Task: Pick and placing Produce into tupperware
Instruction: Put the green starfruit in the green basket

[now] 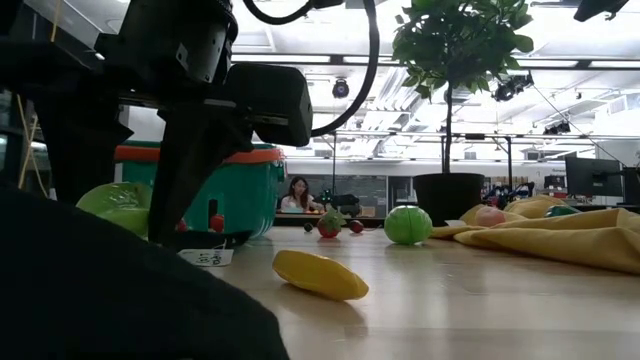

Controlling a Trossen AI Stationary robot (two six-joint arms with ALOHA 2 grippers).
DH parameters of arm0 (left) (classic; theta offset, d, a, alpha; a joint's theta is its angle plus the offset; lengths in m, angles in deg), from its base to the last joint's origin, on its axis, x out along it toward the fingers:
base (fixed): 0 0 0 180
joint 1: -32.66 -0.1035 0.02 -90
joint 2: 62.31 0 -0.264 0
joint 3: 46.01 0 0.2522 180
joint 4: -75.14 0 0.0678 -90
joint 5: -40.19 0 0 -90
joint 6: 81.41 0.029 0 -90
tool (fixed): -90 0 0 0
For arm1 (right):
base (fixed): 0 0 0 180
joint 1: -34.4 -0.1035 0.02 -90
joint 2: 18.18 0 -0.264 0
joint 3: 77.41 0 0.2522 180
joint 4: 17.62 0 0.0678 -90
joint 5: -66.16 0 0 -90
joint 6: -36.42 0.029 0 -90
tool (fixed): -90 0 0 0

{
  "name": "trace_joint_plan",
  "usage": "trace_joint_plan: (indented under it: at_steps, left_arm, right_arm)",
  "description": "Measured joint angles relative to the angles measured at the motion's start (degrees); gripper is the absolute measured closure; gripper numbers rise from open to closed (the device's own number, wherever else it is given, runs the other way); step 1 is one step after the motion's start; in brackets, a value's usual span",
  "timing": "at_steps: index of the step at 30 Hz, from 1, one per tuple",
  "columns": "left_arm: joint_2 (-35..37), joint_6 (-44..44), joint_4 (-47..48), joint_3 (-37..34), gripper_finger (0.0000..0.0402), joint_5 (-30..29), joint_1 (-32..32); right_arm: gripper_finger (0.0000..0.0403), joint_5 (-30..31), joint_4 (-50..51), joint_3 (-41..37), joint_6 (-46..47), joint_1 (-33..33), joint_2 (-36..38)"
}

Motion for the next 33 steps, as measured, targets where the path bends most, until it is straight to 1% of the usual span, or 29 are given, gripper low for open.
trace_joint_plan:
  at_steps: [5,13,23,29,33]
  left_arm:
    - [0.0,0.0,0.0,0.0,0.0182,0.0,0.0]
    - [0.0,0.2,-0.2,0.0,0.0162,0.1,0.0]
    - [0.0,0.2,-0.2,0.0,0.0176,0.2,0.0]
    - [0.0,0.2,-0.2,0.0,0.0164,0.2,0.0]
    - [0.0,0.2,-0.2,0.0,0.0163,0.2,0.0]
  right_arm:
    - [0.0265,0.0,0.0,0.0,0.0,0.0,0.0]
    - [0.0265,0.0,0.0,0.0,0.4,0.0,0.0]
    - [0.0265,0.0,0.0,0.0,0.9,0.0,0.0]
    - [0.0265,-0.1,0.0,0.0,0.9,0.0,0.0]
    - [0.0265,-0.1,0.0,0.0,1.1,0.0,0.0]
